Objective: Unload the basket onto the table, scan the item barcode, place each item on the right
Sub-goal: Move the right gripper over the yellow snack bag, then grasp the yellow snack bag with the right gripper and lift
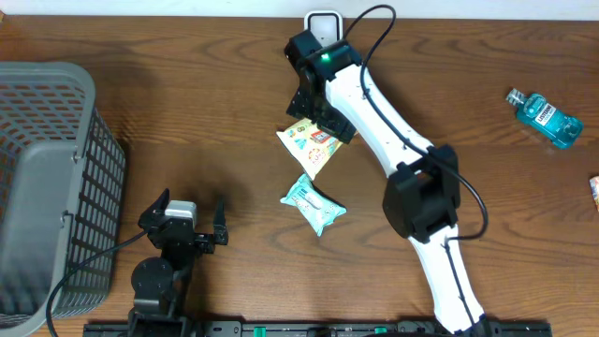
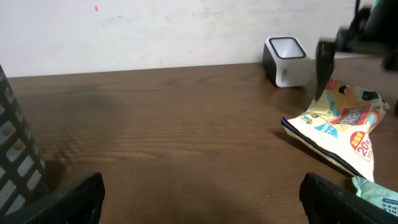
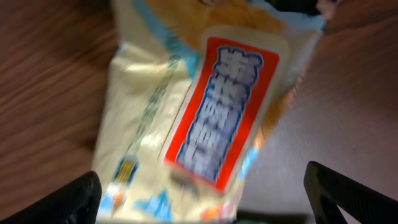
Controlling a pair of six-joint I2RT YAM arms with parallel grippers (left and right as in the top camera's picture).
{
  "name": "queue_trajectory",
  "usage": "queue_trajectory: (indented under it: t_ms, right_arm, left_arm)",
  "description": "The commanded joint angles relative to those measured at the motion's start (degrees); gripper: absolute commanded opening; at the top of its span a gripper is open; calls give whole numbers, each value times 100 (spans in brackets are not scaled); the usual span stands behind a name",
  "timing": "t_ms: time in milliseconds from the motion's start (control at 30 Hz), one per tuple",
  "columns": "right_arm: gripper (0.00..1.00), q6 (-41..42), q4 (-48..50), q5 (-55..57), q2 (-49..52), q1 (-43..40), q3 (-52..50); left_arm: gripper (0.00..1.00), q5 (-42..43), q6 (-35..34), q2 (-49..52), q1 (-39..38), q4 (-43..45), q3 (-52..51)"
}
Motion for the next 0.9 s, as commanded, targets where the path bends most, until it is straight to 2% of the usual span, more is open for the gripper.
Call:
queue_trajectory:
  t_ms: [0, 67, 200, 333, 367, 400, 467, 500, 567, 867]
  right_arm:
    - [91, 232, 35, 164, 505, -74, 26]
    - [80, 232, 31, 162, 673, -103, 26]
    - [29, 229, -17, 184, 876, -136, 26]
    - [18, 227, 15, 212, 850, -136, 31]
    - [21, 227, 15, 214, 841, -138, 31]
    - [42, 219, 17, 212, 841, -144, 31]
    - [70, 74, -13, 203, 841, -162, 31]
    - [81, -33, -31, 184, 831, -173, 39]
    - [97, -304, -96, 164, 717, -223, 50]
    - [99, -332, -2, 229, -28, -232, 50]
  left_arm:
    - [100, 79, -9, -20, 15, -190, -90]
    - [100, 79, -9, -20, 15, -190, -90]
    - [100, 79, -9, -20, 15, -190, -90]
    - [100, 79, -9, -20, 15, -190, -90]
    - [100, 79, -9, -20, 15, -190, -90]
    - [100, 79, -9, -20, 15, -190, -90]
    - [100, 79, -9, -20, 15, -190, -90]
    - [100, 79, -9, -20, 15, -190, -90]
    - [100, 79, -9, -20, 15, -190, -90]
    - [100, 79, -9, -20, 15, -190, -90]
